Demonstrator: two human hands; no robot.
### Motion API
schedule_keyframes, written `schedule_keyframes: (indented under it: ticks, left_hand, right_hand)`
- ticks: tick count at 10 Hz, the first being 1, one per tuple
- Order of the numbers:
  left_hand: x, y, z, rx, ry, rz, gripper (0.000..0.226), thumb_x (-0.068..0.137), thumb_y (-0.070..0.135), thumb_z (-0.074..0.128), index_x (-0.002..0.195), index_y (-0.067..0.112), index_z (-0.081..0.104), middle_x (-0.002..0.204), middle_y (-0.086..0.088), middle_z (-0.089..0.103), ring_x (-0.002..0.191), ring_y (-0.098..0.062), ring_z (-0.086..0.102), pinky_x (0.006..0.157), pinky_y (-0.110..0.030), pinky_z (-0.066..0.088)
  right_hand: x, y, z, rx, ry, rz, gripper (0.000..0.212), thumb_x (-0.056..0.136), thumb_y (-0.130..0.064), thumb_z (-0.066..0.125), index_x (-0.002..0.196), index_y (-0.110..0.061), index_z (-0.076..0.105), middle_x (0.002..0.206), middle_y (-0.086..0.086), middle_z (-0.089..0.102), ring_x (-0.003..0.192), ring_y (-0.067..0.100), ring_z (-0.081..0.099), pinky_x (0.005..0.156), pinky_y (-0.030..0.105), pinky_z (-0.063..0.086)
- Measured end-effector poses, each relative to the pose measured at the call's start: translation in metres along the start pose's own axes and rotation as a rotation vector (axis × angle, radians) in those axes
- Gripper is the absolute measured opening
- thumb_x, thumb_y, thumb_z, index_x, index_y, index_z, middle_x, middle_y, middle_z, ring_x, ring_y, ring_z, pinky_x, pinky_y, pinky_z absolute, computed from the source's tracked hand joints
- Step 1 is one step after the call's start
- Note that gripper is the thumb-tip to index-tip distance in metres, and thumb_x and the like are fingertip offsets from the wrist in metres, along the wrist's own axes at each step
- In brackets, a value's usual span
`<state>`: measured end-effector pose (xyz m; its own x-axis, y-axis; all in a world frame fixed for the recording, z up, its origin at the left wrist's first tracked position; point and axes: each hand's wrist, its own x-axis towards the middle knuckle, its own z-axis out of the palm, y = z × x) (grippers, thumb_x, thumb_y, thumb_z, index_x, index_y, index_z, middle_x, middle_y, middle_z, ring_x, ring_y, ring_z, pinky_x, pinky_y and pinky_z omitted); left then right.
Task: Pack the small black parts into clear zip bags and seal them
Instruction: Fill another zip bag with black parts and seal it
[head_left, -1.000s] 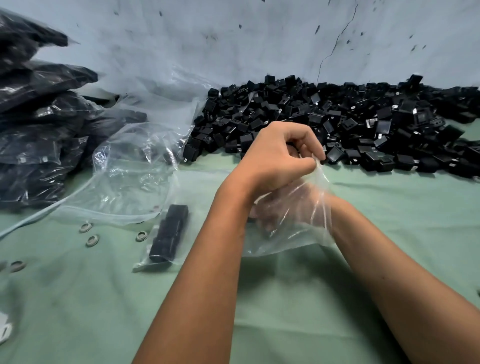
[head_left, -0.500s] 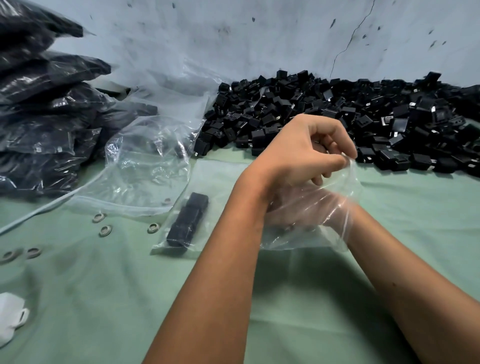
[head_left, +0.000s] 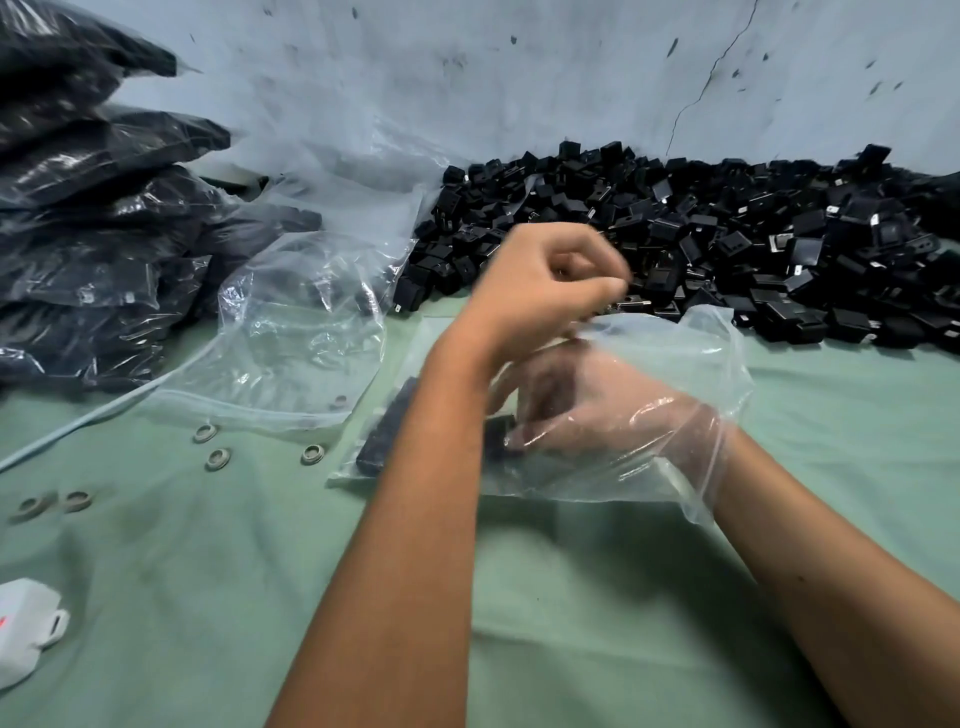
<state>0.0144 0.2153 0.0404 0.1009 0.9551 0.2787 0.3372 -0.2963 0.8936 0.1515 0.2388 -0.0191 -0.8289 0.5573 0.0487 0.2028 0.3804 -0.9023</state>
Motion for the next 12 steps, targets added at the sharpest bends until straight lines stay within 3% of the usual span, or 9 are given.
schedule_keyframes:
  ticks: [1,2,4,5,6,7,8,11,12]
  left_hand:
    - [-0.005,-0.027,-0.042,0.364,0.335,-0.153,0.020,0.086,0.011,0.074,0.074,0.028,0.072,0.076,0.014,0.071,0.076,-0.006,0.068,0.074,-0.030,0.056]
    - [-0.019,-0.051,-0.081,0.429,0.349,-0.408,0.022,0.082,0.011,0.081,0.069,0.027,0.073,0.078,0.010,0.073,0.087,-0.013,0.070,0.093,-0.037,0.057]
    - [-0.033,-0.052,-0.097,0.396,0.156,-0.615,0.013,0.073,0.012,0.092,0.072,0.018,0.080,0.079,0.002,0.076,0.077,-0.008,0.064,0.063,-0.022,0.042]
    - [-0.034,-0.051,-0.095,0.410,0.091,-0.640,0.015,0.072,0.007,0.091,0.071,0.017,0.080,0.068,0.001,0.074,0.067,-0.012,0.060,0.059,-0.022,0.040]
    - [-0.036,-0.053,-0.095,0.395,0.066,-0.673,0.015,0.074,0.003,0.088,0.070,0.014,0.078,0.065,-0.003,0.071,0.059,-0.014,0.055,0.055,-0.022,0.039]
    - [-0.035,-0.054,-0.096,0.381,0.058,-0.701,0.017,0.075,0.005,0.088,0.068,0.016,0.077,0.068,-0.003,0.070,0.060,-0.014,0.054,0.054,-0.021,0.041]
    - [-0.034,-0.056,-0.096,0.349,0.058,-0.726,0.019,0.076,0.006,0.088,0.068,0.017,0.075,0.072,-0.003,0.070,0.069,-0.015,0.057,0.058,-0.023,0.044]
    - [-0.032,-0.059,-0.095,0.276,0.077,-0.770,0.019,0.078,0.006,0.087,0.068,0.016,0.074,0.082,-0.005,0.072,0.076,-0.014,0.059,0.061,-0.026,0.042]
    - [-0.032,-0.059,-0.096,0.265,0.082,-0.782,0.019,0.078,0.005,0.086,0.068,0.016,0.075,0.086,-0.005,0.074,0.081,-0.015,0.060,0.062,-0.027,0.042]
  right_hand:
    - [-0.001,0.002,-0.001,0.124,0.025,-0.020,0.014,0.084,-0.011,0.082,0.097,-0.007,0.077,0.093,0.017,0.077,0.080,0.027,0.074,0.073,0.028,0.058]
    - [-0.004,0.000,0.001,0.137,-0.021,0.028,0.027,0.080,-0.022,0.085,0.103,-0.009,0.078,0.099,0.016,0.078,0.090,0.036,0.075,0.081,0.039,0.061]
    - [-0.004,-0.002,0.007,-0.064,-0.061,0.048,0.027,0.087,-0.013,0.079,0.115,-0.011,0.077,0.103,0.007,0.079,0.092,0.029,0.076,0.083,0.047,0.063]
    - [-0.005,-0.001,0.008,-0.037,0.048,0.037,0.018,0.092,0.004,0.071,0.109,0.007,0.074,0.102,0.008,0.079,0.087,0.019,0.077,0.070,0.025,0.062]
    - [-0.001,-0.007,0.015,-0.096,0.150,0.051,0.020,0.094,-0.001,0.070,0.113,-0.001,0.076,0.101,0.008,0.079,0.087,0.022,0.075,0.070,0.020,0.061]
    - [0.012,-0.023,0.011,-0.463,0.032,0.134,0.032,0.098,-0.003,0.066,0.129,-0.011,0.069,0.125,0.010,0.071,0.114,0.020,0.065,0.088,0.009,0.046]
    - [0.025,-0.033,0.014,-0.550,-0.084,0.230,0.046,0.101,-0.009,0.061,0.146,-0.013,0.053,0.145,0.008,0.058,0.134,0.022,0.053,0.104,0.018,0.038]
    - [0.037,-0.026,0.023,-0.540,0.062,0.104,0.032,0.097,-0.016,0.069,0.127,-0.005,0.066,0.113,0.013,0.072,0.104,0.023,0.069,0.091,0.035,0.054]
    - [0.037,-0.014,0.031,-0.450,0.204,0.077,0.007,0.096,-0.006,0.068,0.101,-0.005,0.073,0.079,-0.002,0.072,0.067,-0.006,0.068,0.056,0.011,0.051]
